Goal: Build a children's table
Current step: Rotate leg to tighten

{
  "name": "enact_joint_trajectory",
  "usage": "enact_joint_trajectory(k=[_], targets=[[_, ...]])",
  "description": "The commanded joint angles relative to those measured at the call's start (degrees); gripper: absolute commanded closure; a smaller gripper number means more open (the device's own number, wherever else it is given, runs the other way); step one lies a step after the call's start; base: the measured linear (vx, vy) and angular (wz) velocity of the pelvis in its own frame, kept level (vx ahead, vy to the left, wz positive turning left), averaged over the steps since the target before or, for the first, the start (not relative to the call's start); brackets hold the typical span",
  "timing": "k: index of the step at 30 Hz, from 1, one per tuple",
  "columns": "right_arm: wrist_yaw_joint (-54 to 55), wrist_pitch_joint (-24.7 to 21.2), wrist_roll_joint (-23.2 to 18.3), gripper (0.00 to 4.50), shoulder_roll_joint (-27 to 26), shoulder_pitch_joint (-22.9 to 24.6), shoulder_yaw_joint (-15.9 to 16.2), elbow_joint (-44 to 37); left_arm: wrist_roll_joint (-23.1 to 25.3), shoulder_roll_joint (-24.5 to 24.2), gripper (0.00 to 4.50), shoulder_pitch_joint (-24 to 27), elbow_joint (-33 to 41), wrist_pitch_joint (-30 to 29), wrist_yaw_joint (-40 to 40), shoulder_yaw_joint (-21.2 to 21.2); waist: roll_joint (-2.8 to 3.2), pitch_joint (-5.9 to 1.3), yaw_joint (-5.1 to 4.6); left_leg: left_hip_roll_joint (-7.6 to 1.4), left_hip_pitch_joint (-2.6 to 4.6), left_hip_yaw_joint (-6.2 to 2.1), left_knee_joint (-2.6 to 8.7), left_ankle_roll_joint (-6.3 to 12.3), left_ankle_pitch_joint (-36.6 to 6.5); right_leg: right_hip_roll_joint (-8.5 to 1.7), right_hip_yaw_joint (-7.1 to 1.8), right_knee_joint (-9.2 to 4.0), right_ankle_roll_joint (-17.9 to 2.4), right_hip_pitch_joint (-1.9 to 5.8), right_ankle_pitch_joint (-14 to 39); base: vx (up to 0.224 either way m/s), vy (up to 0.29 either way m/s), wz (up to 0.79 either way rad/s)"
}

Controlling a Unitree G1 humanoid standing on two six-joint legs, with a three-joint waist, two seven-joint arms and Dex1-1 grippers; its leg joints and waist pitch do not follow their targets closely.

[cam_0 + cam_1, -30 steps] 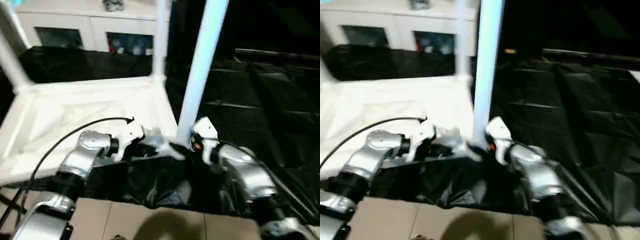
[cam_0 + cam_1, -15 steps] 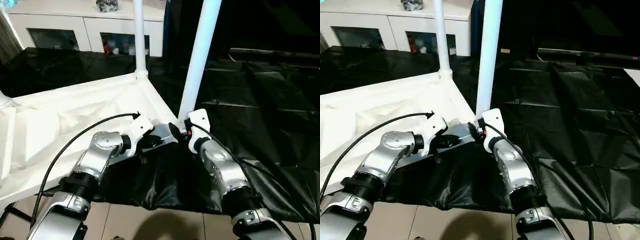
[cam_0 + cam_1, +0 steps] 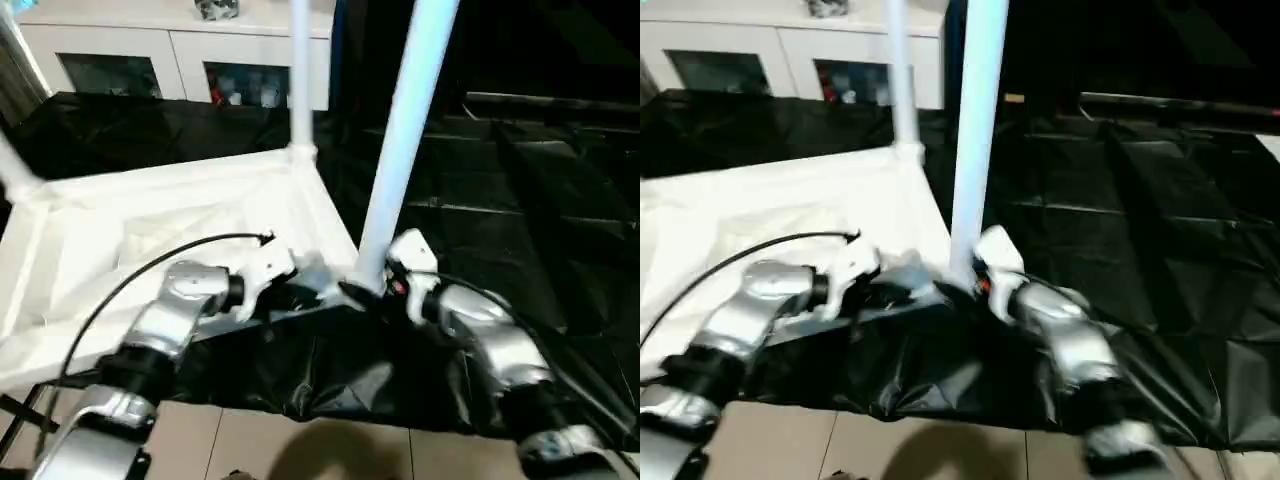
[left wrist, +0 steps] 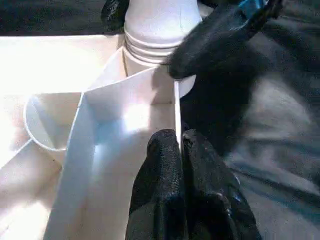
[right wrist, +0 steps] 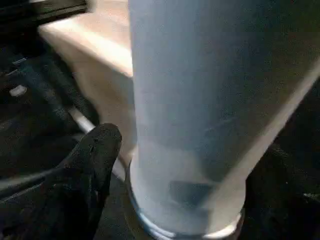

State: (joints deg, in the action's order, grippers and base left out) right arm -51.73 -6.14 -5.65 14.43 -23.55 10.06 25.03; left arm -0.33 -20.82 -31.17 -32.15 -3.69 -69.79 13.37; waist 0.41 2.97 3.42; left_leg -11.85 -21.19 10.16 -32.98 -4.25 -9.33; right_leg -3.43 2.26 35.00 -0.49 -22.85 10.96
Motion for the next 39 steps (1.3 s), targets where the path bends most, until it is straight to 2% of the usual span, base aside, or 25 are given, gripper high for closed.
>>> enact_joint_trajectory(k=[1,3,4,7,13,16,18,19,20,25,27,28,29,30,32,35,36,39], targets=[[-5.13,0.15,-1.49,0.79,0.67,0.82,2.67,-2.3,-1.93,0.06,4.5,-0.22,2.9,0.92,-3.19,0.58,0.25,-3.56,0.18,-1.29,0.91,-0.07,3.5,1.42,-15.12,-3.6,-2.14,-4.3,-12.98,2.66,9.68,0.0,0.0,0.0],[-7.49,-0.09,-1.63,0.79,2.05,1.42,3.27,-3.38,-2.65,-0.71,4.5,-0.02,3.02,1.18,-5.13,0.67,0.36,-3.55,0.39,-1.4,0.87,-0.09,3.55,1.28,-15.11,-3.6,-2.13,-4.17,-13.15,2.62,9.24,0.0,0.0,0.0],[-8.42,-0.35,-1.74,0.79,2.63,1.68,3.47,-3.94,-2.78,-1.09,4.5,0.02,3.0,1.37,-5.97,0.77,0.17,-3.6,0.48,-1.31,0.87,-0.08,3.51,1.36,-14.81,-3.55,-2.1,-4.1,-13.19,2.69,8.85,0.0,0.0,0.0],[-10.09,-1.17,-2.22,0.79,3.61,2.08,3.96,-5.35,-2.88,-2.14,4.5,-0.08,2.67,1.75,-7.82,1.18,0.15,-3.58,0.59,-1.32,0.9,-0.07,3.52,1.44,-14.55,-3.55,-2.1,-4.11,-13.1,2.62,9.17,0.0,0.0,0.0],[-10.94,-1.19,-1.9,1.28,3.67,2.16,4.72,-5.64,-2.46,-2.09,4.5,-0.63,1.27,2.42,-8.01,1.41,0.12,-3.63,0.77,-1.27,0.86,-0.07,3.47,1.08,-14.16,-3.67,-2.14,-4.17,-12.8,2.57,9.73,0.0,0.0,0.0],[-11.01,-1.46,-1.79,1.61,3.51,2.73,5.33,-6.67,-2.06,-1.74,4.5,-1.03,0.74,3.02,-6.51,0.95,-0.06,-3.59,1.02,-1.31,0.9,-0.06,3.48,1.14,-14.09,-3.68,-2.14,-4.18,-12.53,2.51,10.18,0.0,0.0,0.0],[-10.92,-1.46,-1.77,1.68,3.39,2.94,5.41,-6.93,-1.65,-1.61,4.5,-1.04,0.31,3.4,-5.01,0.73,-0.03,-3.64,1.28,-1.32,0.88,-0.07,3.48,1.11,-13.73,-3.74,-2.16,-4.16,-12.26,2.54,10.05,0.0,0.0,0.0],[-10.84,-1.37,-1.69,1.73,3.35,3.04,5.43,-6.87,-1.37,-1.59,4.5,-1.02,0.05,3.68,-4.23,0.7,0.28,-3.68,1.34,-1.3,0.89,-0.09,3.45,1.01,-13.66,-3.72,-2.17,-4.08,-12.3,2.54,9.74,0.0,0.0,0.0],[-10.62,-1.27,-1.57,1.78,3.31,3.13,5.45,-6.8,-1.04,-1.59,4.5,-1.0,-0.14,3.88,-3.42,0.65,0.08,-3.6,1.3,-1.27,0.88,-0.06,3.5,0.95,-13.99,-3.66,-2.14,-4.23,-12.15,2.51,9.96,0.0,0.0,0.0],[-7.66,-1.48,-1.35,1.82,2.38,4.05,4.79,-7.15,0.16,-0.87,4.5,-1.35,-1.09,3.3,1.04,0.02,0.0,-3.48,1.34,-1.29,1.05,-0.07,3.58,0.51,-15.34,-3.72,-2.22,-4.49,-11.54,2.31,12.74,0.0,0.0,0.0],[-0.14,-1.94,0.97,1.82,-0.31,4.28,3.79,-5.32,0.02,1.66,4.5,-1.95,-0.91,0.71,5.89,-1.25,-0.05,-3.36,1.17,-1.23,1.03,-0.17,3.71,-0.27,-15.9,-3.8,-2.24,-4.6,-10.97,2.21,15.06,0.0,0.0,0.0],[-0.14,-1.94,0.97,1.82,-0.31,4.28,3.79,-5.32,0.02,1.66,4.5,-1.95,-0.91,0.71,5.89,-1.25,-0.06,-3.36,1.11,-1.18,1.07,-0.2,3.74,-0.4,-16.14,-3.82,-2.21,-4.74,-10.74,2.17,15.84,0.0,0.0,0.0],[2.78,-1.3,1.77,1.82,-1.54,4.17,3.35,-4.15,0.42,2.67,4.5,-2.21,-0.99,0.07,7.69,-1.29,-0.75,-3.35,1.03,-1.15,1.04,-0.19,3.75,-0.33,-16.31,-3.82,-2.16,-4.88,-10.3,2.26,16.83,0.0,0.0,0.0],[9.13,-2.02,3.22,1.83,-4.28,3.6,2.51,-1.75,1.02,4.97,4.5,-2.82,-1.23,-1.03,10.93,-1.23,-0.57,-3.28,0.9,-1.12,1.05,-0.22,3.78,-0.69,-16.18,-3.88,-2.26,-5.0,-9.57,1.96,18.44,0.0,0.0,0.0],[11.42,-2.47,3.76,1.83,-5.23,3.33,2.25,-0.91,1.05,5.8,4.5,-3.02,-1.28,-1.47,11.87,-1.23,-0.47,-3.3,0.76,-1.07,1.04,-0.36,3.85,-1.09,-16.45,-3.92,-2.22,-5.04,-9.07,2.04,19.32,0.0,0.0,0.0],[21.78,-1.56,6.28,1.83,-9.93,0.65,1.41,4.55,1.77,9.35,4.5,-4.02,-2.31,-2.73,16.31,-0.8,-0.42,-3.36,0.34,-1.02,0.88,-0.39,3.85,-1.09,-16.17,-3.85,-2.24,-4.9,-9.4,2.09,17.34,0.0,0.0,0.0],[25.48,-2.05,6.91,1.83,-11.56,-0.46,0.9,6.42,2.13,10.44,4.5,-4.32,-2.73,-3.02,17.75,-0.55,-0.36,-3.36,-0.16,-0.83,0.9,-0.33,3.8,-1.31,-15.87,-3.78,-2.24,-4.91,-9.65,1.99,16.79,0.0,0.0,0.0],[30.92,-2.76,6.8,1.83,-15.53,-2.86,-0.48,9.98,2.76,12.6,4.5,-4.48,-2.83,-3.86,19.84,0.15,-0.16,-3.42,-0.51,-0.87,0.91,-0.45,3.82,-1.56,-15.95,-3.81,-2.21,-4.84,-9.95,2.1,16.49,0.0,0.0,0.0]])
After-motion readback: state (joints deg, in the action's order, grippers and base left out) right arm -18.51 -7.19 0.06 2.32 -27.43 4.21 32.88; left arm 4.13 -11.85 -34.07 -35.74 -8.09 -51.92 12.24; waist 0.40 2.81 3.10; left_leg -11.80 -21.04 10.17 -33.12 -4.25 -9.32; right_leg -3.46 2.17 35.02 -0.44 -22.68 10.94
